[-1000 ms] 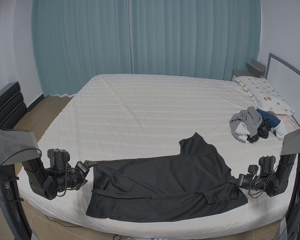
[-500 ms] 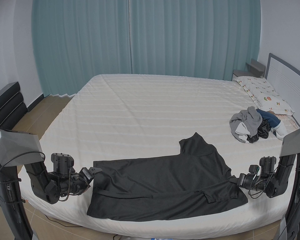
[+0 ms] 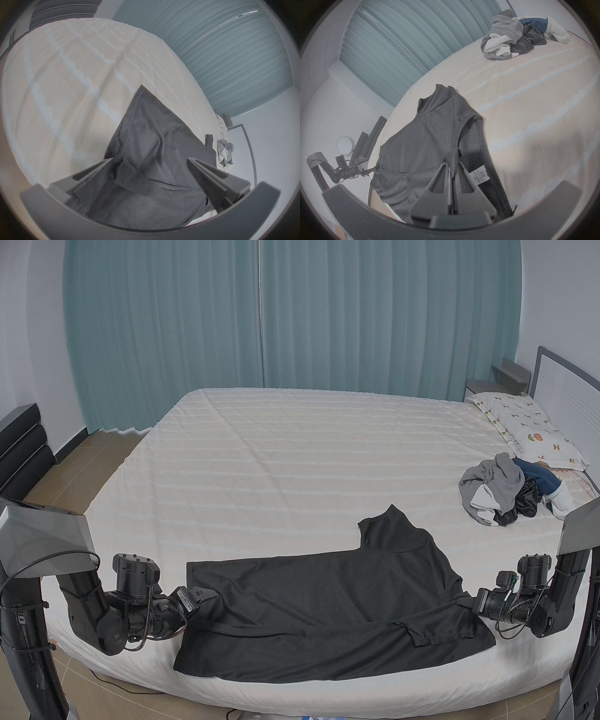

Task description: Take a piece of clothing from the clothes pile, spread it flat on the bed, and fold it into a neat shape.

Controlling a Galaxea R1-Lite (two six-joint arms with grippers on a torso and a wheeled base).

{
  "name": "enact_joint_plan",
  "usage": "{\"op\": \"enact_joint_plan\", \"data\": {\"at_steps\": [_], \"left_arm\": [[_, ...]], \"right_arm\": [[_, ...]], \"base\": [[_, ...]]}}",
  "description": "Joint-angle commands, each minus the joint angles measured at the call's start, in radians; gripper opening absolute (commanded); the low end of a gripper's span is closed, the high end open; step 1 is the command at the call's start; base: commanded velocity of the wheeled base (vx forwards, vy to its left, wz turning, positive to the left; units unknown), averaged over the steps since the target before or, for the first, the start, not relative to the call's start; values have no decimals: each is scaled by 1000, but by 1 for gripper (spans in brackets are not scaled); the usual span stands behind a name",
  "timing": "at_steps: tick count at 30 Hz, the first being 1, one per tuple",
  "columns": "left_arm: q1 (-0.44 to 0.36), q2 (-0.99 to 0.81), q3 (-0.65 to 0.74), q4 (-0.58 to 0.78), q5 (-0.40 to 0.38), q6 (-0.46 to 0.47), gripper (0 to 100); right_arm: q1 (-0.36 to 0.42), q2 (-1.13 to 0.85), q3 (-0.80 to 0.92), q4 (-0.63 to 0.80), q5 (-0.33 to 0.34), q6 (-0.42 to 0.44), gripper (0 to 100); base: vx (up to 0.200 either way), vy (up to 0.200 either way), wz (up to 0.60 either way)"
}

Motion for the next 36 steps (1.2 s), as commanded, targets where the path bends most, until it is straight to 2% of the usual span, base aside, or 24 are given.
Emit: {"op": "enact_joint_plan", "data": {"at_steps": [1,7,19,24,36], "left_arm": [[-6,12,0,0,5,16,0],[-11,35,38,2,67,122,0],[6,-20,49,10,85,130,0],[12,-112,46,112,85,131,0],[32,-264,40,312,85,182,0]], "right_arm": [[1,0,1,0,1,-4,0],[2,0,12,-17,2,-3,0],[1,2,98,-201,10,22,0],[1,0,147,-275,34,32,0],[-7,-98,211,-276,79,32,0]], "base": [[0,0,0],[0,0,0],[0,0,0],[0,0,0],[0,0,0]]}}
